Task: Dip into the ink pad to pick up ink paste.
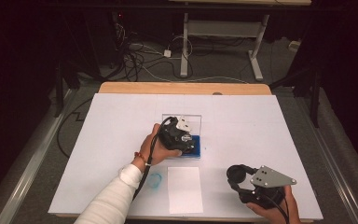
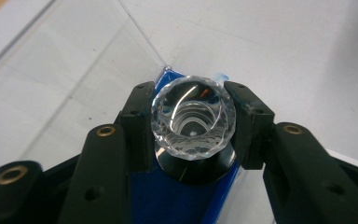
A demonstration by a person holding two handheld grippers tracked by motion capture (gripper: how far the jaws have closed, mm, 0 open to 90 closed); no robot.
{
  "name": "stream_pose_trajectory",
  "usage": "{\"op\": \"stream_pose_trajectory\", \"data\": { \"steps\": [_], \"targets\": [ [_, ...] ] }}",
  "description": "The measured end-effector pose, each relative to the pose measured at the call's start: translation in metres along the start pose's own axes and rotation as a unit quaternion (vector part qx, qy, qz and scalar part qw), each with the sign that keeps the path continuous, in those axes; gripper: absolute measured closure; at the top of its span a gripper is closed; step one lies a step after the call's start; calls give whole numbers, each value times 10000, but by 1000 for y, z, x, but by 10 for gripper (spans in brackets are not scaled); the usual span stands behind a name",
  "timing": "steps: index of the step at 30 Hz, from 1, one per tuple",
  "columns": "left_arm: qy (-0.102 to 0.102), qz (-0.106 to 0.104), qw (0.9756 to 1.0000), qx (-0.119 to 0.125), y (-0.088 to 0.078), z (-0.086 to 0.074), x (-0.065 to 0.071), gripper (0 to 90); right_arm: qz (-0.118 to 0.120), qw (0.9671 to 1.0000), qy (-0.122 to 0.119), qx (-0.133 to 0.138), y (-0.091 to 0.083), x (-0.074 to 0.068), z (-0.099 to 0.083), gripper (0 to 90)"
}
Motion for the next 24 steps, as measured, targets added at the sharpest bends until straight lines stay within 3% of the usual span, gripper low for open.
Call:
{"op": "stream_pose_trajectory", "data": {
  "steps": [10,17,24],
  "targets": [
    [106,50,9992,383,-32,2,3,543,-3,10000,0,-2,1,-1,0,388],
    [162,118,9980,600,-54,-5,6,544,13,10000,9,7,1,-1,1,387],
    [212,163,9978,610,-65,-16,9,544,18,10000,16,-3,2,-1,0,387]
  ]
}}
Point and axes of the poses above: each handheld gripper's, and its own axes: y roughly forward along the jaws, z roughly out of its top, x roughly to its right, the point moved 1 cm from there along y, roughly forward along the jaws, and after that the axes turned 11 degrees about x, right-handed, at the moved point
